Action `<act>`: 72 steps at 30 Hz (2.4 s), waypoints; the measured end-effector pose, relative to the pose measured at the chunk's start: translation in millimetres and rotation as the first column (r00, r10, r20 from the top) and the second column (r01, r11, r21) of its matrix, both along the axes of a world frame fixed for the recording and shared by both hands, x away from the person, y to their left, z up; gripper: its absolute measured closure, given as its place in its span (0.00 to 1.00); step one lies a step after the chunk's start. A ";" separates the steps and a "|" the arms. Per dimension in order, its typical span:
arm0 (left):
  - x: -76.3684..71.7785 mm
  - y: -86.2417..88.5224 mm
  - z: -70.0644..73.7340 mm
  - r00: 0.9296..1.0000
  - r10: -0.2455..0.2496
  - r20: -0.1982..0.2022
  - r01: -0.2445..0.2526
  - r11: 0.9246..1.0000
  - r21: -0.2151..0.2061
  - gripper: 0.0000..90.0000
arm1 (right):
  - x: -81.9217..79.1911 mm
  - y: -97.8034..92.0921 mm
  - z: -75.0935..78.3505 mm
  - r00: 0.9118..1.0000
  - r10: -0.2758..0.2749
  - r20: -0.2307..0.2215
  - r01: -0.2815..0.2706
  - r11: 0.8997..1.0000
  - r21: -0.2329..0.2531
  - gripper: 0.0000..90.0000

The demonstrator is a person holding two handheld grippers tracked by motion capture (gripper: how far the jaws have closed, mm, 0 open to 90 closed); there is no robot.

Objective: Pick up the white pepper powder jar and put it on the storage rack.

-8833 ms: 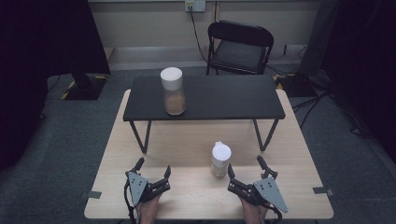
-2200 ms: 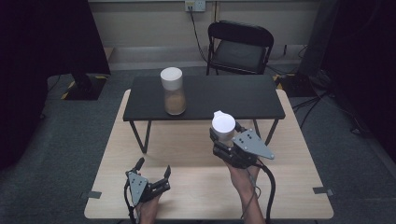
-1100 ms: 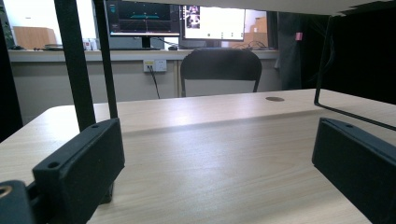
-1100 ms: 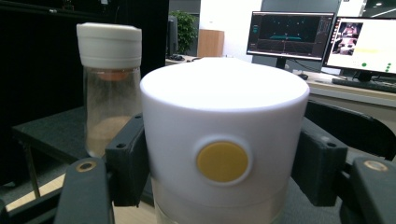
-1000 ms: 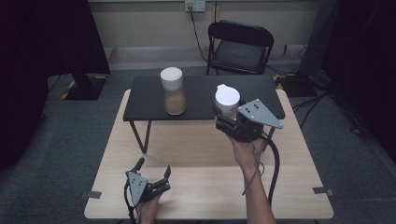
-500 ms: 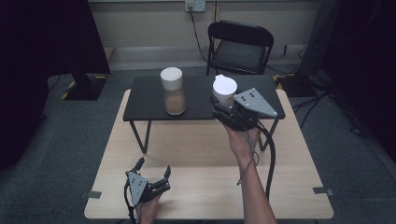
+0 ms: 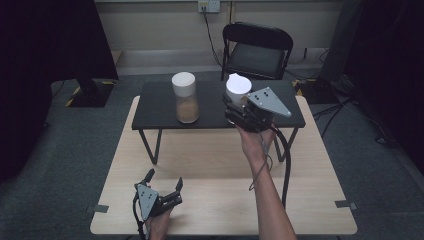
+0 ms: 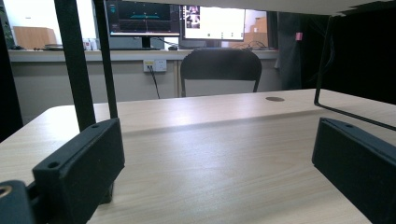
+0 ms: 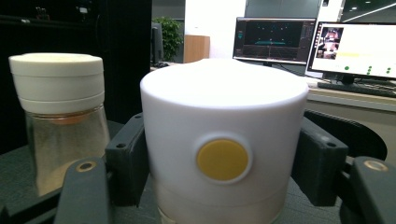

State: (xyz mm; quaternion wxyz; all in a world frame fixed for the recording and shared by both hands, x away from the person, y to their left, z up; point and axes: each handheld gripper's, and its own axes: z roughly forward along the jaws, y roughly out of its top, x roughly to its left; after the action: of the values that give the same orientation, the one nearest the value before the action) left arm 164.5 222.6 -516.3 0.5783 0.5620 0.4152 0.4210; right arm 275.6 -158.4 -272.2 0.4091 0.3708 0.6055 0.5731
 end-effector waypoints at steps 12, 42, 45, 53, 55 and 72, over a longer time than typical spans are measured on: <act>0.0 -0.1 -0.1 1.000 0.000 0.000 0.000 1.000 0.000 0.02 | 13.0 2.8 -2.5 1.000 -0.014 -0.028 0.015 1.000 0.014 0.33; 0.0 0.1 0.0 1.000 0.000 0.000 0.000 1.000 0.001 0.02 | 21.3 0.8 -5.2 0.998 -0.015 -0.055 0.018 0.999 0.049 0.33; 0.0 0.1 0.0 1.000 0.000 0.000 0.000 1.000 0.001 0.02 | 21.7 -0.1 -5.0 0.998 -0.011 -0.057 0.014 0.998 0.054 0.33; 0.0 0.0 0.0 1.000 0.000 0.000 0.000 1.000 0.000 0.02 | 22.7 -2.3 -5.3 0.998 0.001 -0.060 0.004 0.998 0.070 0.31; 0.0 0.0 0.0 1.000 0.000 0.000 0.000 1.000 0.001 0.02 | 22.9 -2.0 -5.6 0.998 0.000 -0.059 0.004 0.998 0.068 0.30; 0.0 0.0 0.0 1.000 0.000 0.000 0.000 1.000 0.001 0.02 | 17.8 4.2 -20.2 1.000 -0.010 0.012 0.009 0.998 0.060 0.01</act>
State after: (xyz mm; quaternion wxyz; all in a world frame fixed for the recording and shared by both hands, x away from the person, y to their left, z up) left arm 164.5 222.6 -516.4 0.5782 0.5621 0.4150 0.4213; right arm 293.3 -154.1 -292.3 0.4042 0.3824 0.5836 0.5914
